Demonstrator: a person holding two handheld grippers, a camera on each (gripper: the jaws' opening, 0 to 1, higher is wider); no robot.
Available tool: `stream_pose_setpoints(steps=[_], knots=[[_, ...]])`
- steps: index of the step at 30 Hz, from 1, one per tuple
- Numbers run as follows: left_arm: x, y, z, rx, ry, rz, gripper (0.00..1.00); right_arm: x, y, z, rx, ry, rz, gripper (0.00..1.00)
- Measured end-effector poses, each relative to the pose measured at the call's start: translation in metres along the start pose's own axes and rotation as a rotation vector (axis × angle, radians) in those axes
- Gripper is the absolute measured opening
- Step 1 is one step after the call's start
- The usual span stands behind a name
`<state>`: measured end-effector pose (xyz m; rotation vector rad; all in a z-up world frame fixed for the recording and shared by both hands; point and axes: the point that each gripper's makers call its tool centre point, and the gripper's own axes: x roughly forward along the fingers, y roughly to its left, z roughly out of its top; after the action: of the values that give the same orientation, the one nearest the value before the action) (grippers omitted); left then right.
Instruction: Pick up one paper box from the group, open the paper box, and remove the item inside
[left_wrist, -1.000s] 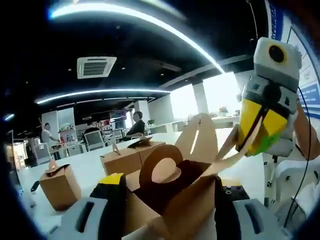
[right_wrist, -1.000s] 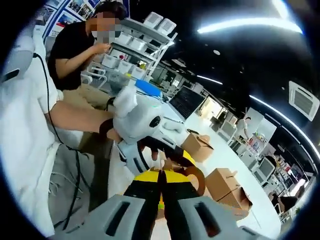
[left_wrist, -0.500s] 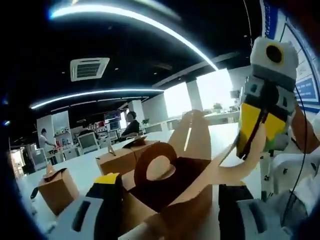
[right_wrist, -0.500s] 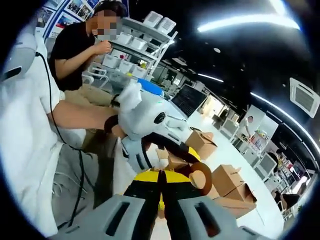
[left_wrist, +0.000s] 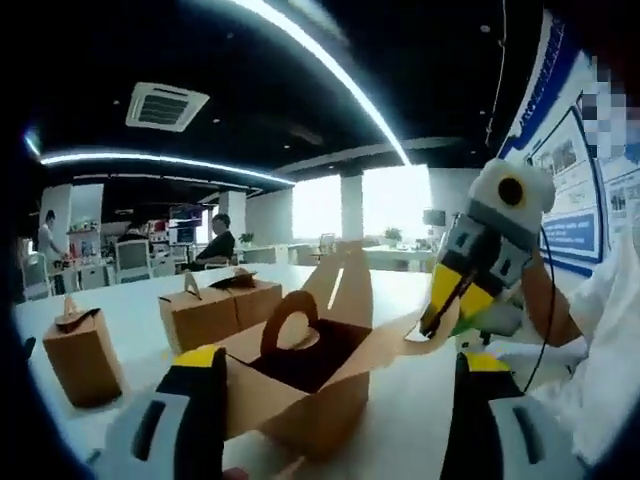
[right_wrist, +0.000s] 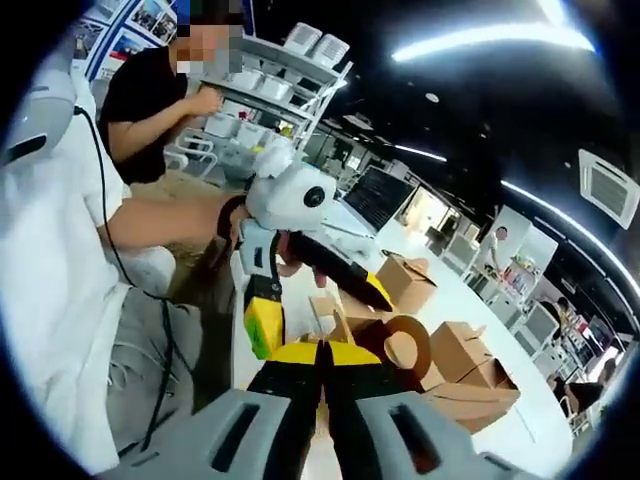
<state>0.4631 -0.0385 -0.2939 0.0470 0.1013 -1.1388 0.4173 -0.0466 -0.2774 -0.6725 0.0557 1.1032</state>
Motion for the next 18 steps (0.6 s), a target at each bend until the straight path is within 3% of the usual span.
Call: stream_pose_setpoints(steps=[4,9,16,18], knots=[[-0.008,-0.003,0.014,-0.121,-0.065,-0.041,0.92,0.001,0.003,-0.002,0.010,-0.002,0.009,0.03],[-0.011,0.007,0.023,-0.185,-0.100,-0.036,0.89,0.001,0.006,-0.005,0.020,-0.003,0.016,0.03],[-0.004,0.028,0.016,-0.233,-0.090,0.081,0.84,0.003,0.013,-0.010,0.021,0.009,0.026,0.03],[-0.003,0.035,0.011,-0.207,-0.070,0.120,0.82,0.002,0.013,-0.011,0.023,0.008,0.026,0.03]])
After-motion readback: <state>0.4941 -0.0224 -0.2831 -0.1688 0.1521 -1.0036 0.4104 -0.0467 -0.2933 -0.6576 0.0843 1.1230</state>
